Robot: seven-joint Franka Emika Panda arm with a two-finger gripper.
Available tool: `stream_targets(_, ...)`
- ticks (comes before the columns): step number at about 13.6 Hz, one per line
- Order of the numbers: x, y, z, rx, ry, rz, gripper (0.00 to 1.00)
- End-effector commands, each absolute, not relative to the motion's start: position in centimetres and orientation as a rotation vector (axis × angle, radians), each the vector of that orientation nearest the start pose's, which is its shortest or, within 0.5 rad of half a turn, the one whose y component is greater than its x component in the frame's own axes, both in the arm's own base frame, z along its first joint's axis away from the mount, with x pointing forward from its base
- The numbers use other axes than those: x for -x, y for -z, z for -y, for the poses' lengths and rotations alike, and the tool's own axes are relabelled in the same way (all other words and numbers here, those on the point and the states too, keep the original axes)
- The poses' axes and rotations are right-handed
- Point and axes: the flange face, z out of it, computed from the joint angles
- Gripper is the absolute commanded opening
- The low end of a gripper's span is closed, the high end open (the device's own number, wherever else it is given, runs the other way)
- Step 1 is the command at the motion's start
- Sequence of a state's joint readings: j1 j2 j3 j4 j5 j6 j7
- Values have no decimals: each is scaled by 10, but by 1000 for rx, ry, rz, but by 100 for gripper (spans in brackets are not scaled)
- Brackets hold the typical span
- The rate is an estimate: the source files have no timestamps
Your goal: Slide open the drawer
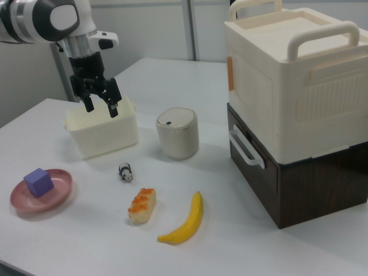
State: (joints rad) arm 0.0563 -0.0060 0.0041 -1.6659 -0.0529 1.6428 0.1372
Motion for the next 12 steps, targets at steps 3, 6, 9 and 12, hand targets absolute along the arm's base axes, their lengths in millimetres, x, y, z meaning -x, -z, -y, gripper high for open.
stream_targets(3,-553,-585,-33,3177,-58,-79,100)
stream_targets(6,-553,-586,-34,3176,-56,-72,100)
stream_targets(9,-555,-582,-34,3175,-67,-6,100)
stream_targets(12,-556,-583,-31,3170,-65,125,100)
